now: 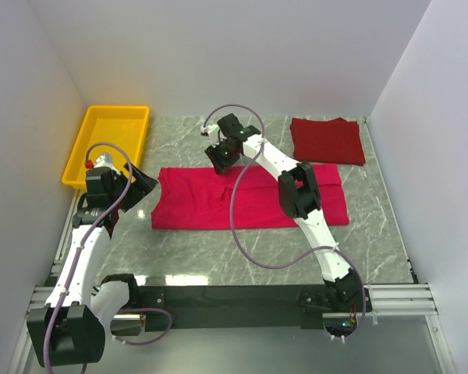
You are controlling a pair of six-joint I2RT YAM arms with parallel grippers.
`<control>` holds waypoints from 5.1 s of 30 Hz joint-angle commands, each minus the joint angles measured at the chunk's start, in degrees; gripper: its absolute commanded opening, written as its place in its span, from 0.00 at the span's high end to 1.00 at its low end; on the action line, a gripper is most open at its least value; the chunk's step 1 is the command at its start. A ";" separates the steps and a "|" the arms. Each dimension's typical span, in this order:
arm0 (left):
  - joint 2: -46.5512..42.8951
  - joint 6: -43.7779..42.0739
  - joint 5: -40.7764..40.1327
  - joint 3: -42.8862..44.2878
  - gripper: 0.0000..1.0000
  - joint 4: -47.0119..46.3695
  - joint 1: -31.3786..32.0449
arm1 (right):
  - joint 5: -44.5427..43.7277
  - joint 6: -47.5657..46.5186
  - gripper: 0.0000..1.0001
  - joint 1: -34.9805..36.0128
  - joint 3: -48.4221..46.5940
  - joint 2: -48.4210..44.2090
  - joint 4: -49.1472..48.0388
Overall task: Fold and stack the t-shirts
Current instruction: Fold the tshirt
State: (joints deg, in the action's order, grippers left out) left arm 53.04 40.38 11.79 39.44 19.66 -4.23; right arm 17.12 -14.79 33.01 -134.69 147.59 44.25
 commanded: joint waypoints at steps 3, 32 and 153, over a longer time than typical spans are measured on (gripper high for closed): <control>-1.36 1.02 1.22 -0.33 0.14 -0.33 -0.25 | -0.43 0.02 0.47 0.56 -2.33 1.47 0.22; -1.71 2.33 2.09 -1.56 0.14 -0.24 -0.25 | -3.41 8.19 1.00 0.04 -2.41 0.95 -4.08; 61.18 -7.51 -6.44 54.82 0.56 -10.06 7.74 | 8.73 -17.80 0.11 -27.39 61.56 -59.35 -12.89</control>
State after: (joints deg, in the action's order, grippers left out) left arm 126.39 34.83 -0.14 99.70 16.51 2.92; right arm 27.51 -23.35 6.44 -74.63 90.15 27.20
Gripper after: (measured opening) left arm 0.437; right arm 0.893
